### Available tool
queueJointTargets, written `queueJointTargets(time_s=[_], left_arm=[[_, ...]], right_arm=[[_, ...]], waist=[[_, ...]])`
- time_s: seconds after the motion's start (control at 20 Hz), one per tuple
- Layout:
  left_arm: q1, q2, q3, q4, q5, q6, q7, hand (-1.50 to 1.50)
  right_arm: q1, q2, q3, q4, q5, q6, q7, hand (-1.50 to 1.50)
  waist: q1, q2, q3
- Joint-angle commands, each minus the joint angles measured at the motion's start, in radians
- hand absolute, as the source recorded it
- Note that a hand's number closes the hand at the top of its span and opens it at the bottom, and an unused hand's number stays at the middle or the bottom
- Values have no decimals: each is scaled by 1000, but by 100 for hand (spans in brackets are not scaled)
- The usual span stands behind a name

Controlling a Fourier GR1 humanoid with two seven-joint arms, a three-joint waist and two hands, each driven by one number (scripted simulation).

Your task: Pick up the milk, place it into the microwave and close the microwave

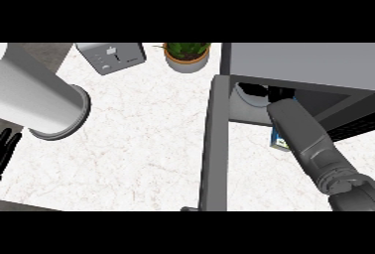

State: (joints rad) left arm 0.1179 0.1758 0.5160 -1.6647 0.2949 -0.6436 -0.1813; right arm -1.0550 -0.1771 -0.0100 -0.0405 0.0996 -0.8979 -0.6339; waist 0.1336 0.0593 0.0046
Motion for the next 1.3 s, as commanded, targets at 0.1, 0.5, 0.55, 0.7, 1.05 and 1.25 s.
queueJointTargets(time_s=[0.1,0.5,0.55,0.7,1.05,1.25], left_arm=[[6,2,-4,2,0,-9,0,-150],[73,-25,1,5,-36,-31,-74,-150],[27,-12,6,-24,-27,11,-31,-150],[53,-22,9,-29,-29,4,-44,-150],[124,-70,-10,-80,-57,-4,-75,-150],[127,-88,-26,-128,-66,19,-47,-150]], right_arm=[[-5,25,7,5,11,-14,4,-150],[13,4,-12,-22,-4,59,-12,-150],[42,-2,-24,-34,-15,66,-39,-150],[73,11,-37,-44,-24,69,-68,-150],[133,17,-89,-94,-75,238,-159,-150],[157,34,-112,-118,-101,344,-209,-150]], waist=[[-4,-7,0],[-28,-21,-1],[-38,-20,0],[-45,-24,0],[-71,-36,-1],[-88,-43,-2]])
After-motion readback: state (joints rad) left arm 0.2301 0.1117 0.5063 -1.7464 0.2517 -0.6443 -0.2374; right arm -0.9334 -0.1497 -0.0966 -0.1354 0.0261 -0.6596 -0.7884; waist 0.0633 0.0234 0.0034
